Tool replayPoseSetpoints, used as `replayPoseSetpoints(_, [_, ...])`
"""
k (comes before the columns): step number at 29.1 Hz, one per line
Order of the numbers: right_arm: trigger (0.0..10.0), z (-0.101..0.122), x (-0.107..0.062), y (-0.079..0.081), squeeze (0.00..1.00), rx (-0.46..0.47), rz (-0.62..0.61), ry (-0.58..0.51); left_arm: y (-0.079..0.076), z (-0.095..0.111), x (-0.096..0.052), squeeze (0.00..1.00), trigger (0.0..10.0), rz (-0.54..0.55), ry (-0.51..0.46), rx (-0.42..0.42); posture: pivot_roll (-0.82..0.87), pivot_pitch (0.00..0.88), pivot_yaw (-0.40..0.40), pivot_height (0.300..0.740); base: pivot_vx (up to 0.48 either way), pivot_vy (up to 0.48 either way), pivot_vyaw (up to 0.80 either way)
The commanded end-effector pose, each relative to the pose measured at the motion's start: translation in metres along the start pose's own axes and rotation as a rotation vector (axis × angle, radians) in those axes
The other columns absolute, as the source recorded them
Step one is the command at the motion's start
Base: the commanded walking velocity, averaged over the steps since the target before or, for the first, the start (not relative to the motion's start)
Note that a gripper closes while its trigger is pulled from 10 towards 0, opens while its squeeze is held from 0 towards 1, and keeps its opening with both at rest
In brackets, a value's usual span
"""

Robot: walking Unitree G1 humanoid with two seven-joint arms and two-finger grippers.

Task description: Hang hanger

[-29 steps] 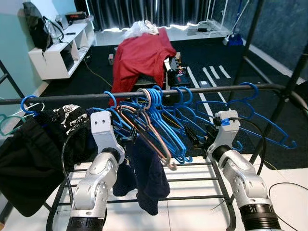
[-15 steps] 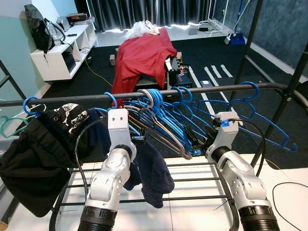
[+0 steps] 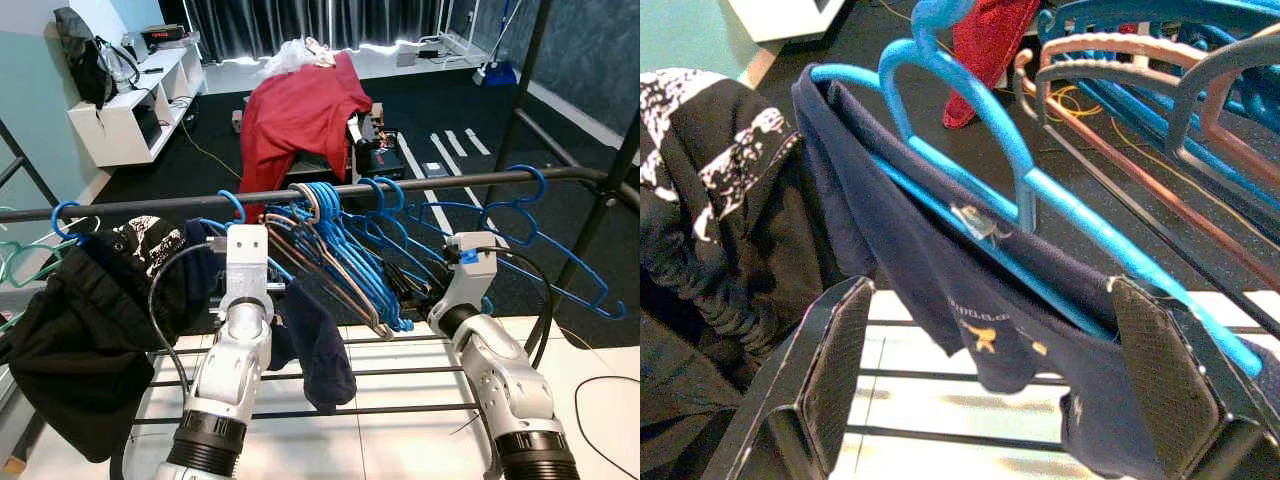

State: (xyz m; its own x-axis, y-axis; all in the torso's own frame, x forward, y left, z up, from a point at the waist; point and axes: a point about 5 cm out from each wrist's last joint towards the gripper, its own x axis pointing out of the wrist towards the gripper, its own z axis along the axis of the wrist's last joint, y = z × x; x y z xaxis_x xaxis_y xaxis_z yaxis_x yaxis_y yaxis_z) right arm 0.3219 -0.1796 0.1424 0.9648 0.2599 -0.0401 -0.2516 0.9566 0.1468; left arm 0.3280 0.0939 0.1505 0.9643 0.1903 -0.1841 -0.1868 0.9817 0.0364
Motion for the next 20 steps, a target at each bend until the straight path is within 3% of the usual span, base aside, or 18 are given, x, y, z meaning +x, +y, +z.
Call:
replayPoseSetpoints(1, [10.0,-0.003,0.000,0.005,0.00,0.014,0.010,0.012,0.000,-0.005,0.001,0.00,10.0,0.009,0.030,0.005,-0.10,0.073,0.109,0.735,0.000,0.000,0.00])
replayPoseSetpoints(12, [10.0,-0.003,-0.002,0.005,0.00,0.019,0.008,0.012,-0.011,0.006,-0.002,0.00,10.0,-0.028,0.017,-0.049,-0.10,0.081,0.107,0.735,0.000,0.000,0.00])
replayPoseSetpoints(20, [10.0,-0.003,-0.003,0.005,0.00,0.026,0.009,0.013,-0.026,0.002,-0.005,0.00,10.0,-0.032,0.082,-0.097,-0.10,0.086,0.108,0.735,0.000,0.000,0.00])
